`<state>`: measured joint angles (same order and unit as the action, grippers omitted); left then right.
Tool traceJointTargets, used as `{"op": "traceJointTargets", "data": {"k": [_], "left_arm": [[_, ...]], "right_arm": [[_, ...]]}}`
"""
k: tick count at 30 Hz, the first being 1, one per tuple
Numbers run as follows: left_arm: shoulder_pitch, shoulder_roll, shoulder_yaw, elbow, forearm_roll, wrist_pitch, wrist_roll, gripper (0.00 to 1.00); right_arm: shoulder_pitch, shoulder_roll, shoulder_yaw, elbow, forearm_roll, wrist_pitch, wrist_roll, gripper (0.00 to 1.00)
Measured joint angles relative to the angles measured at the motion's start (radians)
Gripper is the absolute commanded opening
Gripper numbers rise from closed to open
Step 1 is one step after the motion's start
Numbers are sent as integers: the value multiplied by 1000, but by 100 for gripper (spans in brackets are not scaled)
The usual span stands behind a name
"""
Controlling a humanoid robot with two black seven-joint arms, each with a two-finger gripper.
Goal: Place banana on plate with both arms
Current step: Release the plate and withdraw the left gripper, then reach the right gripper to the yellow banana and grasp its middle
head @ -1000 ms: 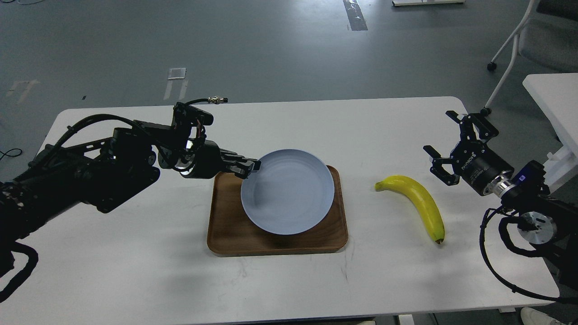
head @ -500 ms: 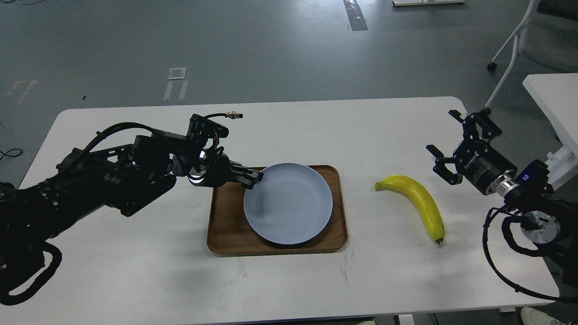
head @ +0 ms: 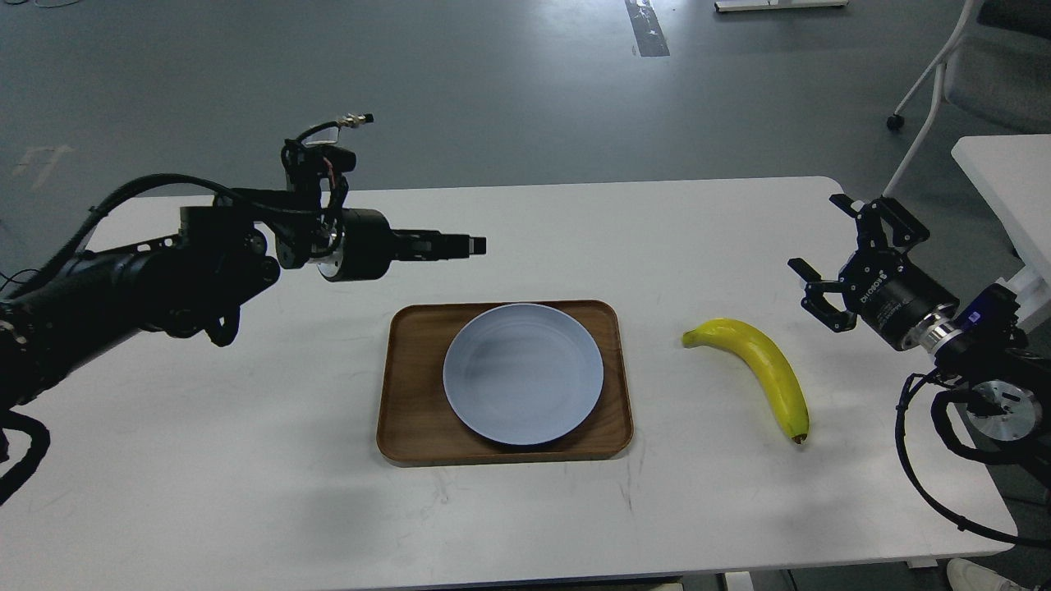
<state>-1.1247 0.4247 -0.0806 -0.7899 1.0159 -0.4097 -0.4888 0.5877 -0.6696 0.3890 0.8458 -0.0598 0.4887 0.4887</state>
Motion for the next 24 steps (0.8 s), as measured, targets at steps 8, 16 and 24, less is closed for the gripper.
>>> {"op": "traceJointTargets", "data": {"k": [8, 16, 24], "left_arm": [[158, 187, -178, -120, -588, -60, 0, 98], [504, 210, -514, -118, -634, -79, 0, 98], [540, 207, -568, -108, -635, -79, 0, 98]], "right_arm": [[0, -10, -7, 16, -1, 0, 0, 99], [9, -75, -43, 87, -69, 0, 0, 100], [137, -274, -78, 244, -449, 0, 0, 100]]}}
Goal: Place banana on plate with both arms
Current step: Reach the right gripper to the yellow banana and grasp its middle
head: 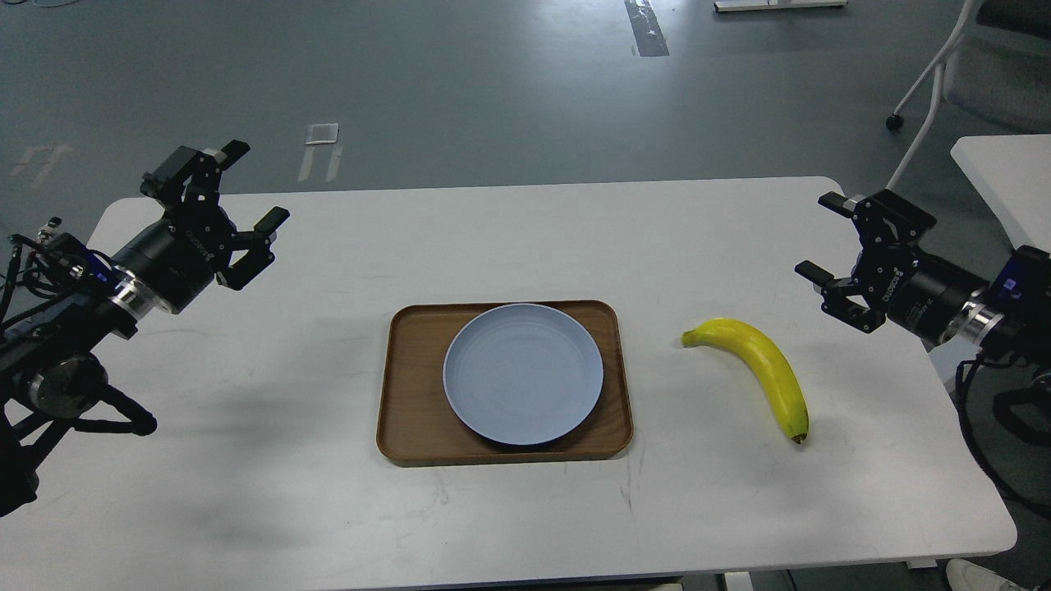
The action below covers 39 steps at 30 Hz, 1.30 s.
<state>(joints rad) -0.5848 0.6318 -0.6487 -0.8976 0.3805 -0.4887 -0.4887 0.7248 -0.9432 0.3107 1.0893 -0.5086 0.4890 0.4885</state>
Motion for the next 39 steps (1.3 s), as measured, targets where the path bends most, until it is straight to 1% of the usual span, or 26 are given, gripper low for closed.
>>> {"op": "traceJointTargets", "data": {"k": [3, 7, 11, 14, 17, 19, 22, 27, 30, 33, 35, 36, 38, 39], "left_arm": [[0, -1, -12, 0, 0, 0, 0, 98], [0, 0, -15, 0, 0, 0, 0, 98], [-3, 4, -16, 0, 1, 0, 0, 98], [-3, 5, -16, 0, 1, 0, 0, 98], [-3, 5, -16, -2, 1, 0, 0, 98], [-3, 5, -17, -5, 2, 0, 0, 98], [-3, 7, -18, -8, 2, 0, 0, 98], [-3, 8, -19, -8, 2, 0, 0, 98], [-3, 3, -19, -8, 2, 0, 0, 98], [-3, 2, -19, -8, 2, 0, 0, 98], [-3, 2, -19, -9, 2, 0, 0, 98], [-3, 2, -19, -9, 2, 0, 0, 98], [-3, 2, -19, -9, 2, 0, 0, 98], [-3, 2, -19, -9, 2, 0, 0, 98]], "right_arm": [[115, -48, -72, 10, -229, 0, 0, 100], [297, -58, -255, 11, -453, 0, 0, 100], [516, -9, -541, -2, -559, 0, 0, 100], [611, 54, -708, -40, -600, 0, 0, 100], [643, 149, -843, -93, -642, -3, 0, 100], [646, 199, -898, -120, -656, -13, 0, 100], [646, 262, -968, -161, -660, -55, 0, 100], [631, 316, -1006, -186, -659, -105, 0, 99], [605, 341, -1009, -197, -658, -135, 0, 97], [575, 364, -1010, -216, -656, -153, 0, 91], [558, 377, -1010, -222, -656, -164, 0, 79], [553, 382, -1010, -225, -655, -168, 0, 71], [547, 388, -1011, -227, -655, -169, 0, 28], [545, 391, -1011, -228, -654, -170, 0, 20]]}}
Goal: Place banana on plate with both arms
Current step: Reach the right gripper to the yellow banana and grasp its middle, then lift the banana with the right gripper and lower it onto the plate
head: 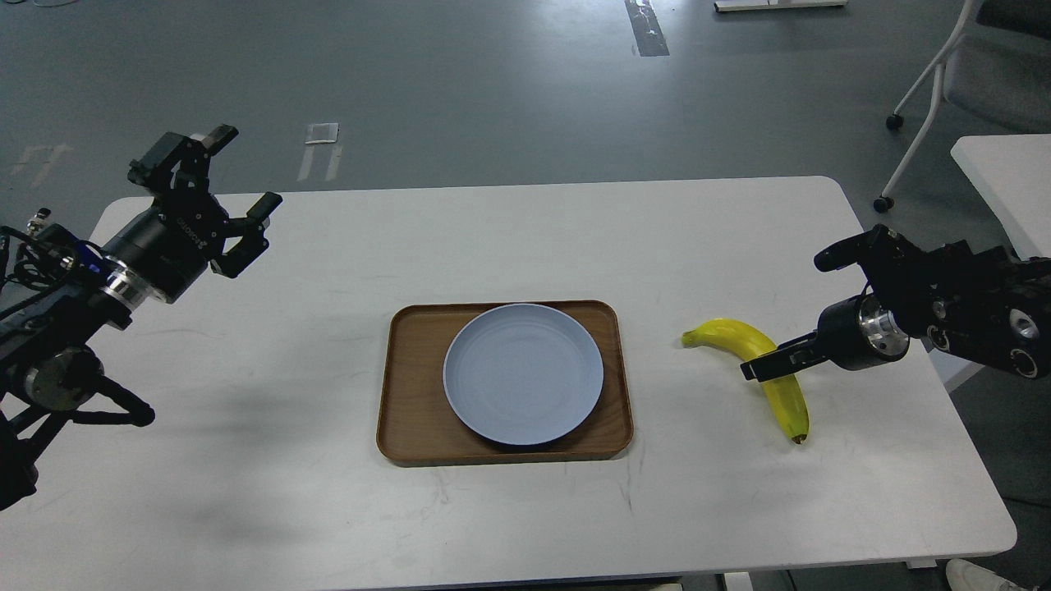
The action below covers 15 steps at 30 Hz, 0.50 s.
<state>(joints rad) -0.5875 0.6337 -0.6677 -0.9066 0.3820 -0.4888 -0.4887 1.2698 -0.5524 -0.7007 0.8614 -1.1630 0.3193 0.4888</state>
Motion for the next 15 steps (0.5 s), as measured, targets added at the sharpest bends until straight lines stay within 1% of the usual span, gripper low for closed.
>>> {"op": "traceJointTargets", "data": {"k": [1, 2, 3, 4, 10, 15], "left_arm": [[0, 0, 0, 0, 0, 0, 0, 98], [0, 1, -1, 0, 0, 0, 0, 98], [0, 1, -1, 0, 0, 0, 0, 98], [0, 1, -1, 0, 0, 0, 0, 98], [0, 1, -1, 0, 0, 0, 0, 98], [0, 3, -4, 0, 0, 0, 0, 98]], "right_arm": [[-1, 2, -1, 0, 0, 0, 0, 14], [-1, 2, -1, 0, 0, 0, 0, 12], [-1, 3, -2, 0, 0, 0, 0, 7], [-1, 3, -3, 0, 0, 0, 0, 4], [22, -6, -5, 15, 0, 1, 0, 4], [133, -31, -5, 72, 1, 3, 0, 4]]}}
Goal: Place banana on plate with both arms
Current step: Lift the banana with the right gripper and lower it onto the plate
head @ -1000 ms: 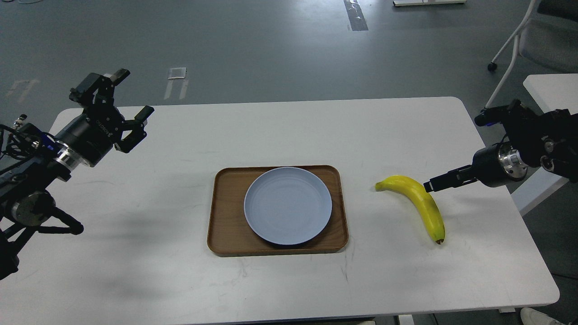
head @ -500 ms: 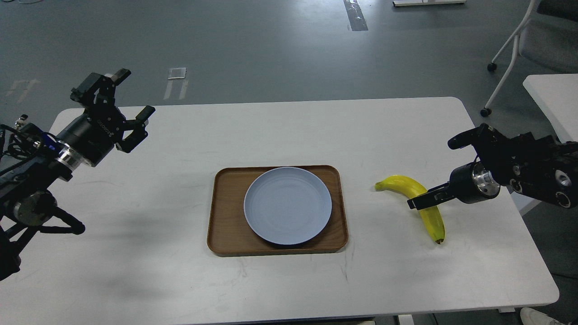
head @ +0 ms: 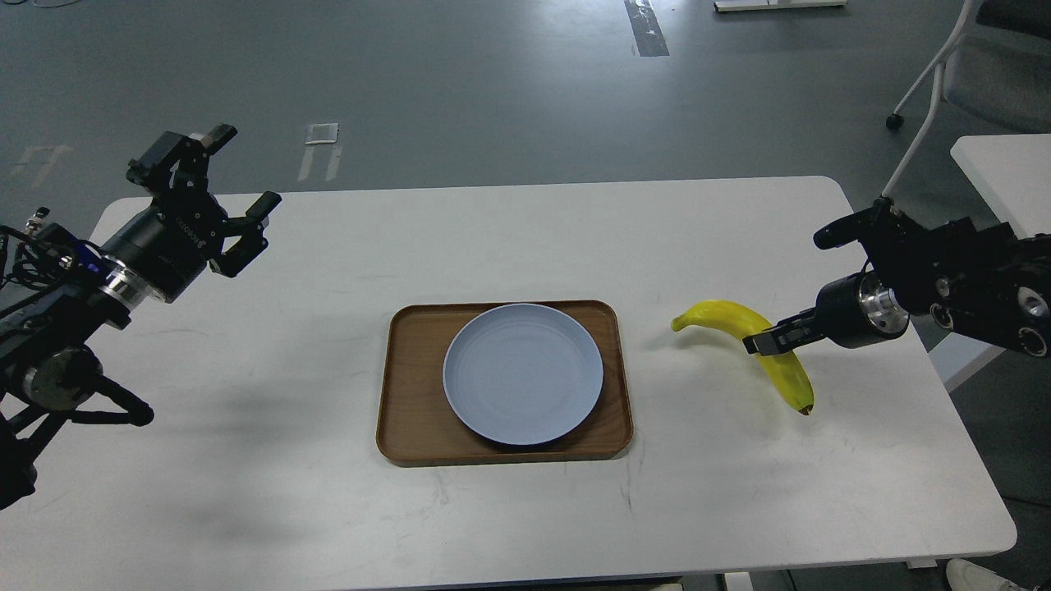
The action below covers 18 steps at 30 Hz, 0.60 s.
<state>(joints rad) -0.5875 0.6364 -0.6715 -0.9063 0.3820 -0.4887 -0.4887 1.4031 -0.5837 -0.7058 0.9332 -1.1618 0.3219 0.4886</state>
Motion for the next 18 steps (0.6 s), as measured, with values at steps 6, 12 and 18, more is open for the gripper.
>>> {"op": "traceJointTargets", "data": {"k": [6, 12, 18], "left_arm": [[0, 1, -6, 0, 0, 0, 0, 98], [-3, 10, -7, -2, 0, 0, 0, 98], [-2, 26, -7, -5, 0, 0, 0, 98]], "right_arm": [[143, 17, 1, 54, 15, 7, 0, 5], [203, 199, -8, 58, 164, 18, 0, 5], [195, 408, -105, -5, 306, 22, 0, 6]]}}
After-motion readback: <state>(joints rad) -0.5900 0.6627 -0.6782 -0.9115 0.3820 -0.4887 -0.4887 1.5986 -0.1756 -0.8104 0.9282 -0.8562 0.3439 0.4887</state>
